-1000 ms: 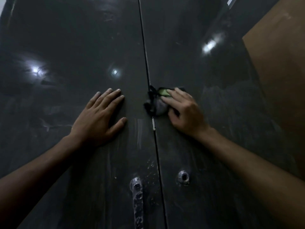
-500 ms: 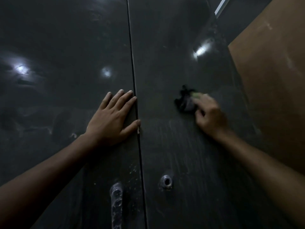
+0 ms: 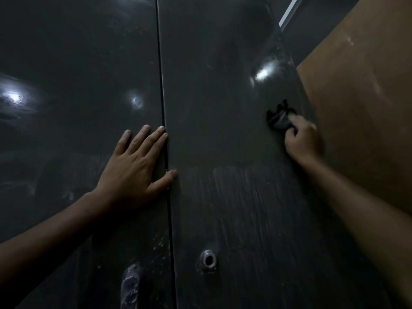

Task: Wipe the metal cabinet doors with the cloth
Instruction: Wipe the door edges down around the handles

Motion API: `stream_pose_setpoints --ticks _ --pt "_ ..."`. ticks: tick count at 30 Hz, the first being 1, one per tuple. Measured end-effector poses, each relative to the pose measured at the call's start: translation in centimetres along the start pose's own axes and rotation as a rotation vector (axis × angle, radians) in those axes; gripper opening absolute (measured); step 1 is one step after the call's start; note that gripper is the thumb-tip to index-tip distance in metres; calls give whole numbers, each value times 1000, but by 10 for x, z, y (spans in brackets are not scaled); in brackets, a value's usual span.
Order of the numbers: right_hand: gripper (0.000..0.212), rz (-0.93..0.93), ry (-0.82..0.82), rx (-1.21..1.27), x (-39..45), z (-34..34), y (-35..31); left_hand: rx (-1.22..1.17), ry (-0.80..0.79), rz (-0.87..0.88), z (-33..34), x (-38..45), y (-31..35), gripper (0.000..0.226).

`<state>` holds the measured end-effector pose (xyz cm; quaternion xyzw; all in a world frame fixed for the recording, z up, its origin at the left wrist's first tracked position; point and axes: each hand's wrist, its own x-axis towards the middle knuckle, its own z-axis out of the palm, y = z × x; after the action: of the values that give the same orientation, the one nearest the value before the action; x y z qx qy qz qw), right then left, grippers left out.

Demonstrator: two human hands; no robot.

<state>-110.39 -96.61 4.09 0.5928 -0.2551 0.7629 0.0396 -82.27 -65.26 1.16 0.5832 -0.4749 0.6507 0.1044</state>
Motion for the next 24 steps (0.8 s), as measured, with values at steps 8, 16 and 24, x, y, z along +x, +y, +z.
stream_pose_setpoints --ticks 8,16,24 --pt "49 -386 -137 25 -20 3 -1 -89 -21 14 -12 79 -9 102" --pt "46 -3 -14 -27 124 11 -3 -89 -60 94 -10 119 -25 103" --pt "46 -146 24 -77 37 -2 34 -90 -32 78 -10 127 -16 103"
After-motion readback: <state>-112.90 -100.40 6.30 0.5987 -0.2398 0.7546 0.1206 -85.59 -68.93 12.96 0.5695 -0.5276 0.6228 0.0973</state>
